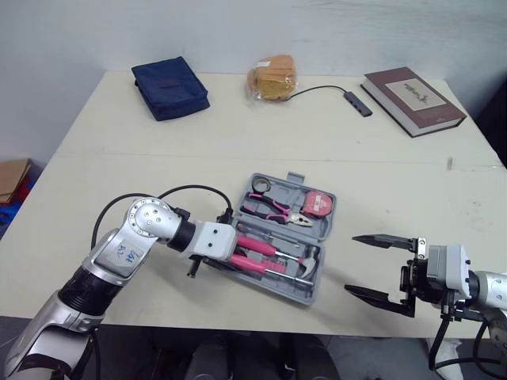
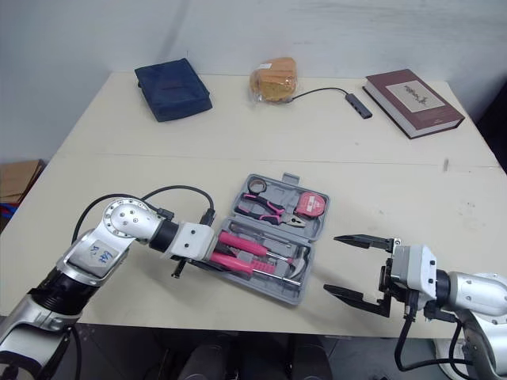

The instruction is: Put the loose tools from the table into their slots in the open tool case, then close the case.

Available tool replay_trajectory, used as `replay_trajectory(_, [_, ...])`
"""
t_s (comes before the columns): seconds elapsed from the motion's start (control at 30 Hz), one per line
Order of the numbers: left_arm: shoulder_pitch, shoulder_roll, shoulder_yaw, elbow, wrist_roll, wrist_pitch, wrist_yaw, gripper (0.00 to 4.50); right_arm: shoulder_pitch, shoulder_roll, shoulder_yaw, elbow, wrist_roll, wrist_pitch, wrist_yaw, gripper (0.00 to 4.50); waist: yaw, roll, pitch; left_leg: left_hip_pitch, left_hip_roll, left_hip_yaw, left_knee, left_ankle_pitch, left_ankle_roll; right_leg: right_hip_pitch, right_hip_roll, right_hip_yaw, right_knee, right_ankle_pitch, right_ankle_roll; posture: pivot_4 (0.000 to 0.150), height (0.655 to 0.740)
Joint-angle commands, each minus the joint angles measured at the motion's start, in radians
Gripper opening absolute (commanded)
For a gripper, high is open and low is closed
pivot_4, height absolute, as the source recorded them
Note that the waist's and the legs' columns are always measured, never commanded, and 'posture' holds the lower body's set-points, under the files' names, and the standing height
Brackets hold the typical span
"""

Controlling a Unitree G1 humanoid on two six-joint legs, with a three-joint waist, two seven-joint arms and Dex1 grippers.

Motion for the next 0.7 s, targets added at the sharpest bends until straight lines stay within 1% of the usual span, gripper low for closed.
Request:
replay_trajectory(0.03, [-0.024,-0.004,-0.001,0.007,0.003,-0.030,-0.024,0.60,0.003,0.009,-0.015,-0.020,0.001,-0.016,-0.004,4.50,0.000,0.000,0.000,0.000,0.000,0.000,0.000,0.000,0.000,0.000,0.000,0.000,0.000,0.000,0.000,0.150,0.7400])
replay_trajectory(0.33, [-0.045,-0.021,0.002,0.056,0.005,-0.044,-0.042,0.60,0.003,0.020,-0.010,-0.016,-0.012,-0.020,-0.009,4.50,0.001,0.000,0.000,0.000,0.000,0.000,0.001,0.000,0.000,0.000,0.000,0.000,0.000,0.000,0.000,0.150,0.7400])
replay_trajectory(0.4, [-0.044,-0.017,-0.001,0.054,0.000,-0.028,-0.057,1.67,0.002,0.022,-0.008,-0.015,-0.014,-0.022,-0.008,4.50,0.000,0.000,0.000,0.000,0.000,0.000,0.001,0.000,0.000,0.000,0.000,0.000,0.000,0.000,0.000,0.150,0.7400])
replay_trajectory(0.5, [-0.053,-0.037,0.010,0.069,-0.005,-0.117,-0.064,2.83,-0.005,0.022,-0.006,-0.007,-0.016,-0.024,-0.006,4.50,0.000,0.000,0.000,0.000,0.000,0.000,0.001,0.000,0.000,0.000,0.001,0.000,0.001,0.000,0.000,0.150,0.7400])
replay_trajectory(0.57, [-0.056,-0.043,0.019,0.075,-0.010,-0.144,-0.065,3.57,-0.009,0.022,-0.006,0.000,-0.018,-0.027,-0.003,4.50,0.001,0.000,0.000,0.000,0.000,0.000,0.001,0.000,0.000,0.000,0.000,0.000,0.001,0.000,0.000,0.150,0.7400])
replay_trajectory(0.6, [-0.059,-0.046,0.023,0.078,-0.014,-0.155,-0.068,4.12,-0.010,0.022,-0.006,0.002,-0.018,-0.029,-0.001,4.50,0.001,0.000,0.000,0.000,0.000,0.000,0.001,0.000,0.000,0.000,0.000,0.000,0.001,0.000,0.000,0.150,0.7400])
replay_trajectory(0.63, [-0.066,-0.049,0.033,0.083,-0.030,-0.154,-0.073,4.45,-0.013,0.023,-0.006,0.004,-0.018,-0.029,-0.001,4.50,0.001,0.000,0.000,0.000,0.000,0.000,0.001,0.000,0.000,0.000,0.000,0.000,0.001,0.000,0.000,0.150,0.7400])
replay_trajectory(0.7, [-0.076,-0.055,0.058,0.083,-0.084,-0.133,-0.097,4.45,-0.016,0.022,-0.005,0.008,-0.019,-0.032,0.000,4.50,0.000,0.000,0.000,0.000,0.000,0.000,0.001,0.000,0.000,0.000,0.000,0.000,0.001,0.000,0.000,0.150,0.7400])
